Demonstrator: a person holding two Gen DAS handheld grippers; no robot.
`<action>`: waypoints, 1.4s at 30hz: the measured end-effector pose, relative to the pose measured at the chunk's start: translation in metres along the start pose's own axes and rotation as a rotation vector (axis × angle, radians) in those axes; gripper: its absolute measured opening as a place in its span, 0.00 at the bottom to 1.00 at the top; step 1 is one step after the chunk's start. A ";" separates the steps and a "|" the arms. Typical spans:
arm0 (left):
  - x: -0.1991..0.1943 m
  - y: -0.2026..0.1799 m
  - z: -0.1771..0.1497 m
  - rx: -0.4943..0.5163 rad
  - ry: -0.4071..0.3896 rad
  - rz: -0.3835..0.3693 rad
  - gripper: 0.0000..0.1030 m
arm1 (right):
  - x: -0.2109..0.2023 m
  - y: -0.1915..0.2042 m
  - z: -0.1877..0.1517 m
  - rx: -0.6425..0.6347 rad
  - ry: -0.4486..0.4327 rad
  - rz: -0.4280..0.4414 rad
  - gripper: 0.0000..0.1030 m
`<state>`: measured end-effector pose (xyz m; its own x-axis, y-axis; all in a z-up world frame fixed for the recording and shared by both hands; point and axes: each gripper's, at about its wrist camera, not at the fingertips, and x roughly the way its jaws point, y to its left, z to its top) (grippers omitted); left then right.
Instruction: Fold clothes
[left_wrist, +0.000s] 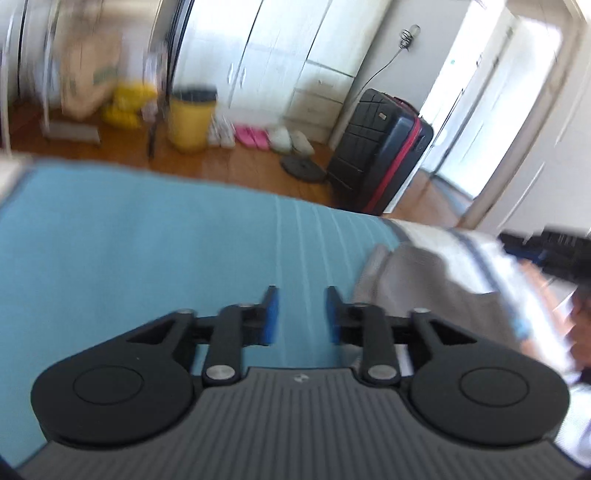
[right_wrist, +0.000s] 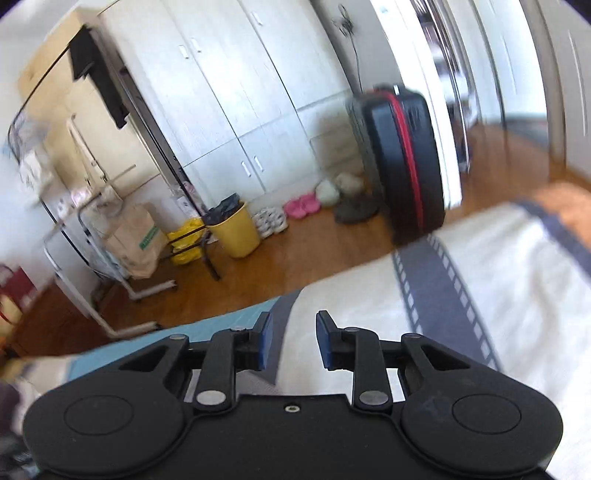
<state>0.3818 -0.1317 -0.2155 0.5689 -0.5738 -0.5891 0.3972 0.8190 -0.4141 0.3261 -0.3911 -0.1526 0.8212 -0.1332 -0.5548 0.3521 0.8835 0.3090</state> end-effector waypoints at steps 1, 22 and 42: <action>0.001 0.003 0.001 -0.027 0.017 -0.039 0.37 | 0.001 0.008 -0.003 -0.028 0.020 0.007 0.32; 0.029 -0.031 -0.022 0.305 0.301 -0.049 0.16 | 0.030 0.113 -0.028 -0.424 0.062 -0.091 0.03; -0.097 -0.014 -0.035 0.258 0.259 0.321 0.65 | -0.219 0.144 -0.176 -0.316 0.131 0.156 0.59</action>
<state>0.2954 -0.0875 -0.1767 0.5075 -0.2465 -0.8257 0.4149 0.9097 -0.0166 0.1183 -0.1554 -0.1229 0.7822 0.0542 -0.6207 0.0548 0.9864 0.1552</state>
